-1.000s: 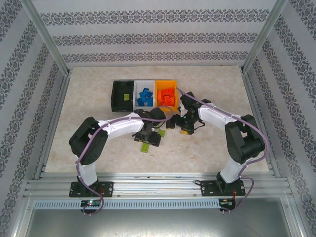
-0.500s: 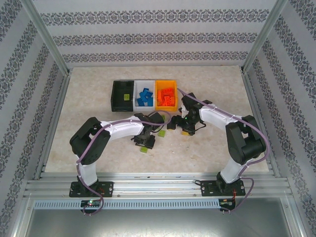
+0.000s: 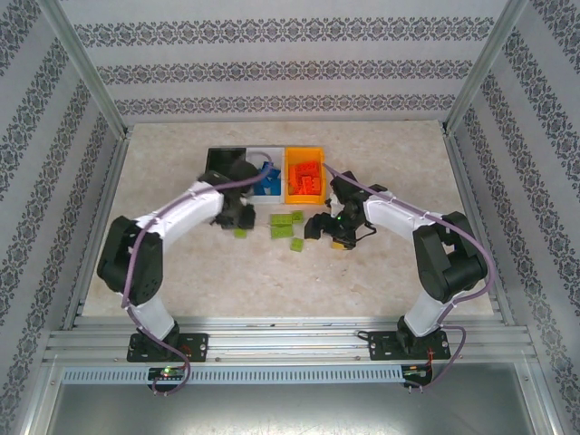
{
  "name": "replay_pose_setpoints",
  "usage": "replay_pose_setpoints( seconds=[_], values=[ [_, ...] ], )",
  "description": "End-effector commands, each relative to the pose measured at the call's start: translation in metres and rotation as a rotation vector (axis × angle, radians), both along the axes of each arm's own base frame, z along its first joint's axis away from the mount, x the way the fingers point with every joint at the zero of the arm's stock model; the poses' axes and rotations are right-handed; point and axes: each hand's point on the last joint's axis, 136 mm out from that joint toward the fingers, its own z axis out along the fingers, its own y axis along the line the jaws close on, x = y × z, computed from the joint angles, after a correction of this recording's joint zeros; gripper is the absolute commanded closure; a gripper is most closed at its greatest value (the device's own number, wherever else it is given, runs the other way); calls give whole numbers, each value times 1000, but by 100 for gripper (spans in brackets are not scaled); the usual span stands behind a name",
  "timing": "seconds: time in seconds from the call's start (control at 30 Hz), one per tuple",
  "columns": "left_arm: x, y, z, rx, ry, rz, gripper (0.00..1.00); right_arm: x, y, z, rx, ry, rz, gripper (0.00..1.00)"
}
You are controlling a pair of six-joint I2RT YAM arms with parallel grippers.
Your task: Sort the legos into containers by color
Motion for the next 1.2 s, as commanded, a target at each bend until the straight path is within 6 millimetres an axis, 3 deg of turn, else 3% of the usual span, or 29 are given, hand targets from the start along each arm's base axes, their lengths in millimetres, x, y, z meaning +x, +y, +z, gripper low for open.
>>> replay_pose_setpoints(
  seconds=[0.0,0.07,0.17,0.4,0.63,0.83,1.03,1.17],
  values=[
    [39,39,36,8,-82,42,68,2,10,5,19,-3,8,16],
    [65,53,46,9,-121,71,68,2,11,5,15,-6,11,16],
    [95,69,39,25,-137,89,68,1,12,7,8,-9,16,16],
    [135,74,18,76,-92,51,68,0,4,13,-18,-26,-2,15],
    [145,75,-3,62,-55,55,66,-2,1,12,-41,-16,-11,15],
    [149,75,-7,45,-51,65,53,-3,1,11,-47,-9,-15,15],
    [150,74,4,31,-69,77,49,-3,5,10,-44,-7,-9,15],
    [144,75,27,18,-100,89,49,-2,13,10,-48,-16,13,15]
  ],
)
